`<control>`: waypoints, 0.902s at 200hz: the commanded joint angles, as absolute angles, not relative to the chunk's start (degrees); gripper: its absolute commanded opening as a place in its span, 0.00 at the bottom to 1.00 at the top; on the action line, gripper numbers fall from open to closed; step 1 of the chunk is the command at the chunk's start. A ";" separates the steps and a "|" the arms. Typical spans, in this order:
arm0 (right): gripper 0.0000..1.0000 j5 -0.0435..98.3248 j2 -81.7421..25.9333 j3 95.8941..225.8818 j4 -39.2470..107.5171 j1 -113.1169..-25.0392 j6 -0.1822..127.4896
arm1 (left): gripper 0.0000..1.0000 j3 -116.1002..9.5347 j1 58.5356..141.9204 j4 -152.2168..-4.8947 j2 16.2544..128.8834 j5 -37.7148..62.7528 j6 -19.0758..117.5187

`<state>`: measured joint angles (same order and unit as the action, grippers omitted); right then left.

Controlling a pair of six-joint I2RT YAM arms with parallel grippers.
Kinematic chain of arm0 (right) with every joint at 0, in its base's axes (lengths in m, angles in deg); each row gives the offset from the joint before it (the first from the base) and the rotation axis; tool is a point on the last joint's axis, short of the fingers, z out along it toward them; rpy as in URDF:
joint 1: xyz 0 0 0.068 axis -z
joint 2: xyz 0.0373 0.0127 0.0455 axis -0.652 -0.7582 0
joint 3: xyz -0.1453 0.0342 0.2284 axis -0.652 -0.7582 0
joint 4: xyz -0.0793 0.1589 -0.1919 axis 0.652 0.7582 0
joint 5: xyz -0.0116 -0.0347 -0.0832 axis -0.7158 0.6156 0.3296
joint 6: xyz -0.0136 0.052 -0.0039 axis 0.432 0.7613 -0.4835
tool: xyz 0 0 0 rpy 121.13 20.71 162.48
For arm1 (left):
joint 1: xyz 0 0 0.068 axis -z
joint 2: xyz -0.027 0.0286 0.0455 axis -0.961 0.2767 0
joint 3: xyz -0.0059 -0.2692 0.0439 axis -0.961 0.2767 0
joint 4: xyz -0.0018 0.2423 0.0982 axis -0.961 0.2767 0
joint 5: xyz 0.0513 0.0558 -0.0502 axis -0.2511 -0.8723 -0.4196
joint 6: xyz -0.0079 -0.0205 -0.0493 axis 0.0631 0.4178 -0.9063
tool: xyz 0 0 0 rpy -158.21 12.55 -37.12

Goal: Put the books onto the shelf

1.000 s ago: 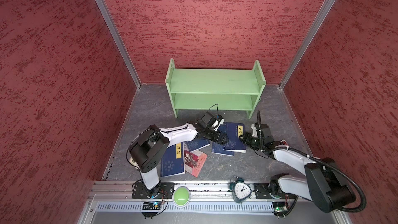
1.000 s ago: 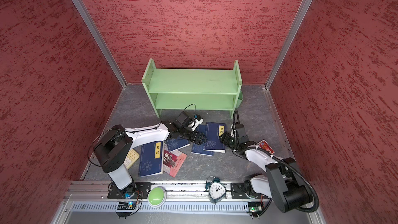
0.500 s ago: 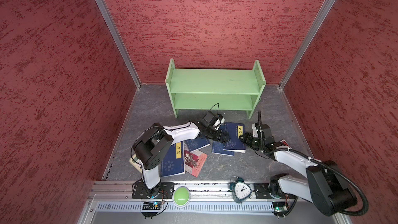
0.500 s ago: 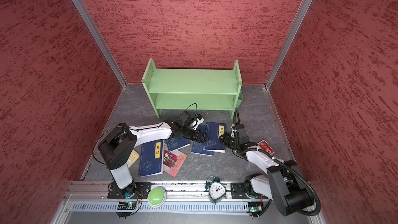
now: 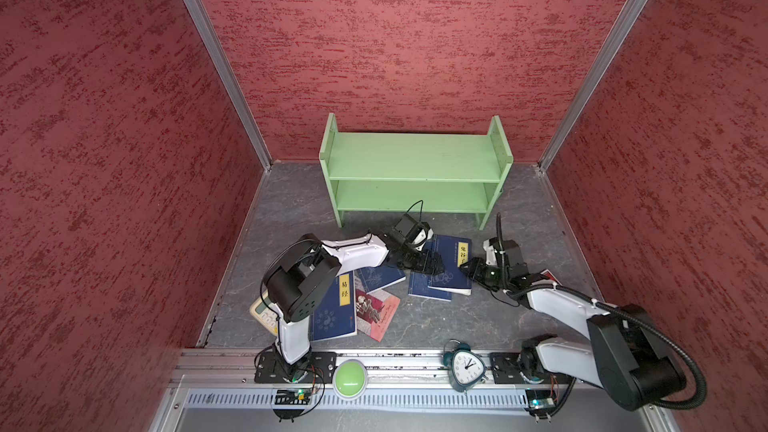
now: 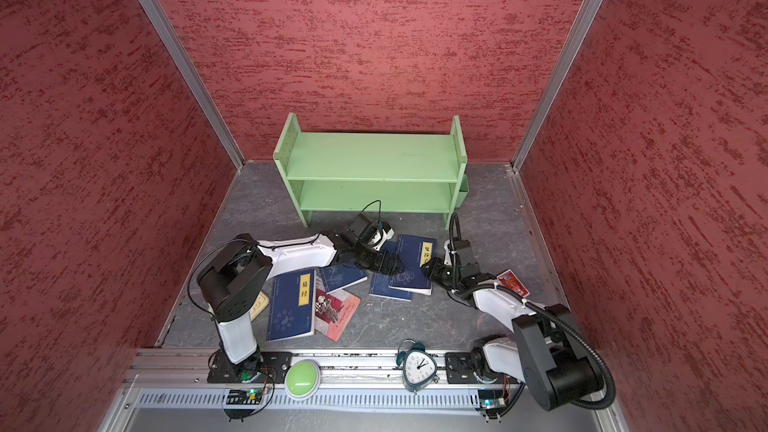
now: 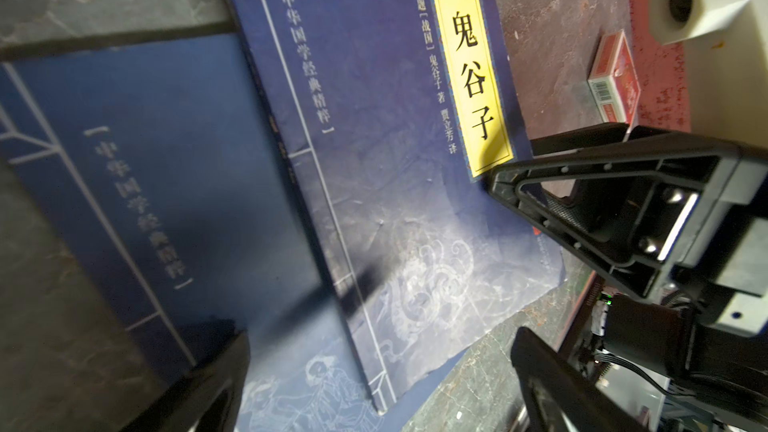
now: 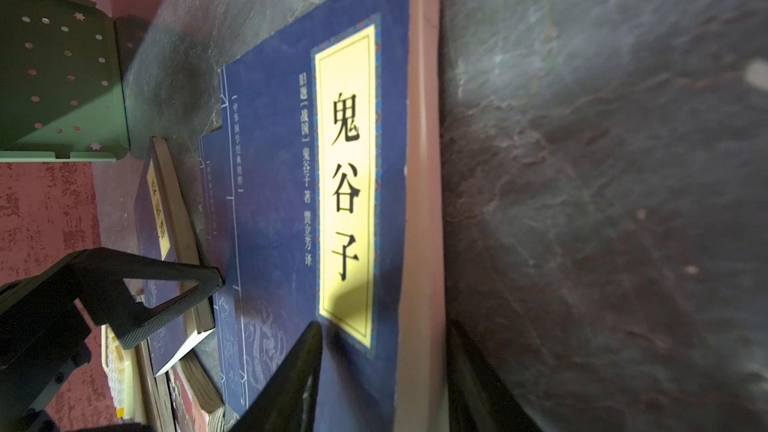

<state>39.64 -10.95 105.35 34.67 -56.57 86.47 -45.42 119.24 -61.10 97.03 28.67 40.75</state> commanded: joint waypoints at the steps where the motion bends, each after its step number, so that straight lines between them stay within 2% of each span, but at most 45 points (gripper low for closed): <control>1: 0.50 38.00 -10.41 104.71 32.70 -57.25 87.09 | 0.98 -46.10 119.38 -61.06 99.28 32.40 39.21; 41: 0.52 36.61 -10.49 104.12 32.23 -57.26 88.05 | 0.96 -45.72 119.64 -61.86 99.62 35.37 38.56; 122: 0.56 38.56 -11.95 104.45 33.61 -57.23 88.76 | 0.97 -42.98 119.90 -62.29 97.77 34.47 35.81; 180: 0.58 39.09 -12.71 104.91 33.84 -57.29 87.87 | 0.97 -44.65 120.65 -61.93 100.69 36.74 36.27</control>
